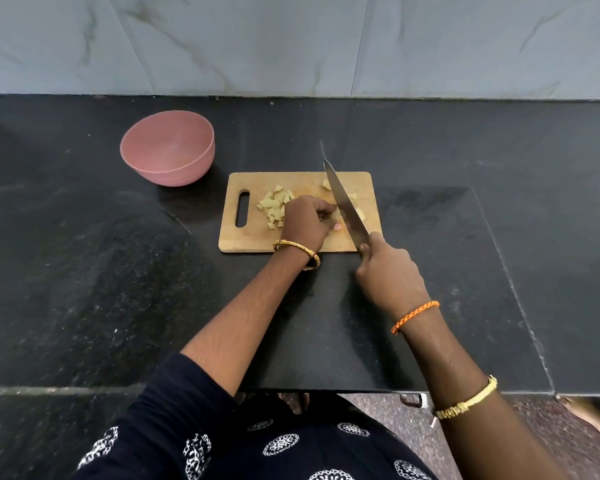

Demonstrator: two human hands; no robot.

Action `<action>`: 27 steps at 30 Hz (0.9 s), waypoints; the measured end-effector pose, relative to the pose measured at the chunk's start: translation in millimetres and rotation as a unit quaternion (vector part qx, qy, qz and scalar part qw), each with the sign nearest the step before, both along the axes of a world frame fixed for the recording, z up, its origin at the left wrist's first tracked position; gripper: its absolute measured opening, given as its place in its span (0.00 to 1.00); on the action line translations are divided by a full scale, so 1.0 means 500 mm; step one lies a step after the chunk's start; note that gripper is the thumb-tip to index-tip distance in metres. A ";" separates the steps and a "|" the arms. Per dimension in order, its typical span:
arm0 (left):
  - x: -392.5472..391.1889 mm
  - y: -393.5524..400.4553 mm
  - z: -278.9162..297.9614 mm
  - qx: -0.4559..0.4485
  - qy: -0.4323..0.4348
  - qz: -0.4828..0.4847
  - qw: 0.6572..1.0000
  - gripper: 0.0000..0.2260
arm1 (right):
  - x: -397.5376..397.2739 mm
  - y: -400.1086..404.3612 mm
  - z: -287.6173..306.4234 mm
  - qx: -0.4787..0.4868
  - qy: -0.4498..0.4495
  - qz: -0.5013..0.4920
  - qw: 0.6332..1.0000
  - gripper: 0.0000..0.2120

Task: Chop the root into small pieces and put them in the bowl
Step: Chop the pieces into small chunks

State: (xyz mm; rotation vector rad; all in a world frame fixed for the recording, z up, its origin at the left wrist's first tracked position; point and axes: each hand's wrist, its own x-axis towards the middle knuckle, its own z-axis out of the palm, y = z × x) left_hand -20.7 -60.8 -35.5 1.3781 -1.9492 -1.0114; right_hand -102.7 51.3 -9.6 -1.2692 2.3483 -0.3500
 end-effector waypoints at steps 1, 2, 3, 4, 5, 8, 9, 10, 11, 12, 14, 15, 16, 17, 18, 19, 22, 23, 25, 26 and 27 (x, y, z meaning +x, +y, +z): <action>-0.001 0.000 -0.002 0.001 0.001 -0.001 1.000 0.17 | -0.005 0.001 0.001 -0.001 -0.008 0.000 1.000 0.11; -0.002 0.001 -0.003 0.003 0.002 -0.001 1.000 0.17 | -0.011 0.001 0.003 -0.004 -0.020 -0.003 1.000 0.11; -0.002 0.002 -0.002 0.006 0.002 0.000 1.000 0.17 | -0.017 0.002 0.006 -0.015 -0.032 -0.007 0.999 0.11; -0.002 0.003 -0.002 0.009 0.004 0.001 1.000 0.17 | -0.024 0.005 0.009 -0.030 -0.041 -0.013 0.999 0.11; -0.002 0.003 -0.001 0.011 0.006 0.003 1.000 0.17 | -0.029 0.006 0.014 -0.048 -0.046 -0.021 0.998 0.10; -0.001 -0.001 -0.001 0.010 0.008 0.005 1.000 0.17 | -0.035 0.005 0.023 -0.071 -0.050 -0.025 0.996 0.10; -0.002 -0.001 -0.002 0.012 0.009 0.004 1.000 0.17 | -0.033 0.003 0.021 -0.065 -0.050 -0.019 0.996 0.10; -0.002 -0.002 -0.003 0.014 0.010 0.003 1.000 0.17 | -0.031 0.001 0.019 -0.055 -0.051 -0.013 0.997 0.11; -0.002 -0.001 -0.003 0.013 0.010 0.003 1.000 0.17 | -0.028 -0.001 0.015 -0.047 -0.050 -0.010 0.998 0.11; -0.002 0.000 -0.003 0.012 0.009 0.003 1.000 0.17 | -0.026 -0.002 0.011 -0.039 -0.047 -0.008 0.998 0.12; -0.002 -0.001 -0.003 0.007 0.008 0.003 1.000 0.17 | -0.022 -0.004 0.002 -0.027 -0.041 -0.005 0.999 0.12; -0.002 -0.001 -0.003 0.005 0.009 0.002 1.000 0.17 | -0.022 -0.005 -0.001 -0.025 -0.037 -0.003 0.999 0.12; -0.002 -0.001 -0.003 0.004 0.009 0.001 1.000 0.17 | -0.023 -0.006 -0.004 -0.021 -0.033 -0.003 0.999 0.12; -0.002 -0.001 -0.003 0.001 0.006 0.001 1.000 0.17 | -0.022 -0.007 -0.004 -0.017 -0.028 -0.002 0.999 0.12; -0.003 -0.001 -0.004 -0.001 0.004 0.001 1.000 0.17 | -0.021 -0.008 -0.004 -0.011 -0.022 -0.003 1.000 0.12; -0.003 -0.001 -0.005 -0.003 0.002 0.001 1.000 0.17 | -0.018 -0.009 -0.003 -0.005 -0.013 -0.004 1.000 0.11; -0.003 -0.003 -0.006 -0.007 0.002 -0.003 1.000 0.16 | -0.004 -0.020 -0.002 0.014 0.017 0.000 1.000 0.09; -0.004 -0.003 -0.006 -0.009 0.004 -0.003 1.000 0.16 | 0.001 -0.024 -0.002 0.023 0.023 0.005 0.999 0.09; -0.005 -0.001 -0.008 -0.014 0.006 0.001 1.000 0.15 | 0.005 -0.030 -0.003 0.035 0.023 0.009 0.999 0.08; -0.005 0.000 -0.007 -0.017 0.005 0.006 1.000 0.14 | 0.006 -0.031 -0.003 0.037 0.018 0.010 0.999 0.08; -0.004 0.001 -0.006 -0.019 0.006 0.009 1.000 0.14 | 0.005 -0.028 -0.005 0.040 0.013 0.012 0.999 0.06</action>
